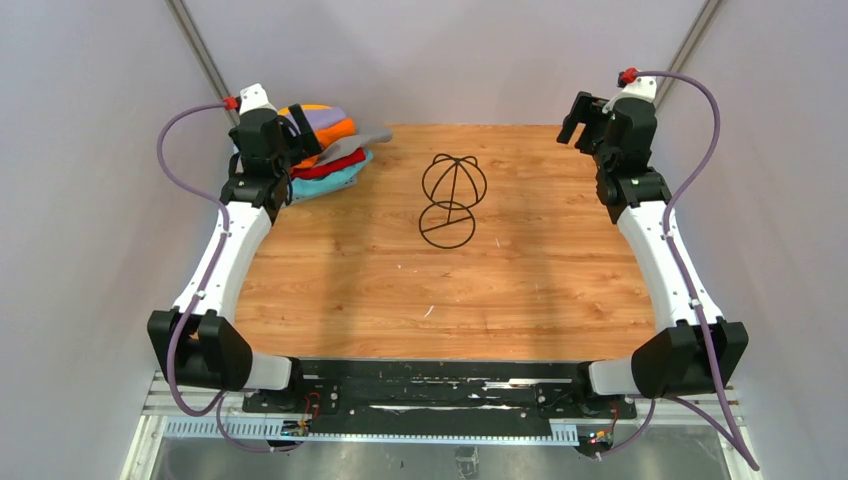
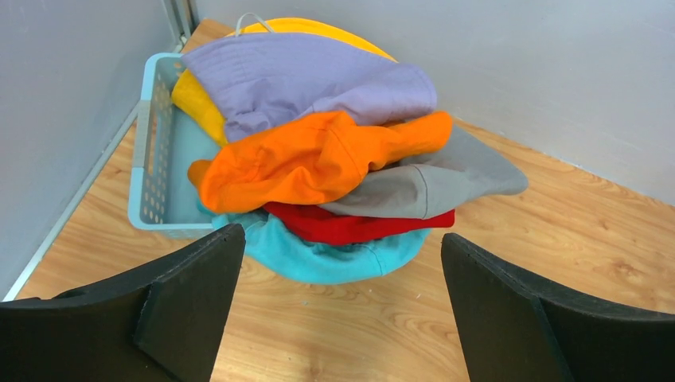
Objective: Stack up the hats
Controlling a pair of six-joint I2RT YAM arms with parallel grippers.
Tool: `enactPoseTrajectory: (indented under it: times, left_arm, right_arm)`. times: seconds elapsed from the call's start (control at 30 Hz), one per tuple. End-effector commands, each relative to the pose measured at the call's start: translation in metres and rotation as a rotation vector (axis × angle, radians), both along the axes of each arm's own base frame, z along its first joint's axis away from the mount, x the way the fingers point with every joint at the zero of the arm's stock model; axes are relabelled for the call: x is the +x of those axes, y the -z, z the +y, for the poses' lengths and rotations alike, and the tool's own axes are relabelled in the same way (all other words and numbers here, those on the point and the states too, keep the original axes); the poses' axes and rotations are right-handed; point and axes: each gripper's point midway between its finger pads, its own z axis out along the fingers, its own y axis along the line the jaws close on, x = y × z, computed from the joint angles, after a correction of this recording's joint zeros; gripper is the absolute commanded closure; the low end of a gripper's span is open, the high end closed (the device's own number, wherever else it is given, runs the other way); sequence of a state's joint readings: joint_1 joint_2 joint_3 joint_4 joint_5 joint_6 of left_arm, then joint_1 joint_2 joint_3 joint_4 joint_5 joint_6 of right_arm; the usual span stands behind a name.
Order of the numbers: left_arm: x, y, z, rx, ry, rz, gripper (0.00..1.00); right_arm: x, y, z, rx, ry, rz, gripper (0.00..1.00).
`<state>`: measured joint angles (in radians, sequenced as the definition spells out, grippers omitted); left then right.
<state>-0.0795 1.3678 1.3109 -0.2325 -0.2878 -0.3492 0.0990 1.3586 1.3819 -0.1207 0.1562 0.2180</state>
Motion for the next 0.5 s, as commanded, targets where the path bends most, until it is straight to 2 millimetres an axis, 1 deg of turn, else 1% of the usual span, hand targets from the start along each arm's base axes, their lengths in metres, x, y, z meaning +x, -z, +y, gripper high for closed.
enactPoseTrajectory:
  times: [0.0, 0.23, 0.47]
  left_arm:
    - [-0.0049, -0.0257, 0.0022, 0.002, 0.006, -0.081, 0.02]
    - [-0.0065, -0.0241, 0.0021, 0.002, 0.007, -0.075, 0.02]
    - [-0.0041, -0.0266, 0.0012, 0.006, 0.014, -0.083, 0.02]
  right_arm:
    - [0.0016, -0.0048, -0.0014, 0.017, -0.003, -0.026, 0.15]
    - [0.0015, -0.0051, 0.0014, 0.023, -0.019, -0.028, 0.15]
    - [0.0019, -0.0075, 0.0052, 0.028, -0.038, -0.037, 0.14]
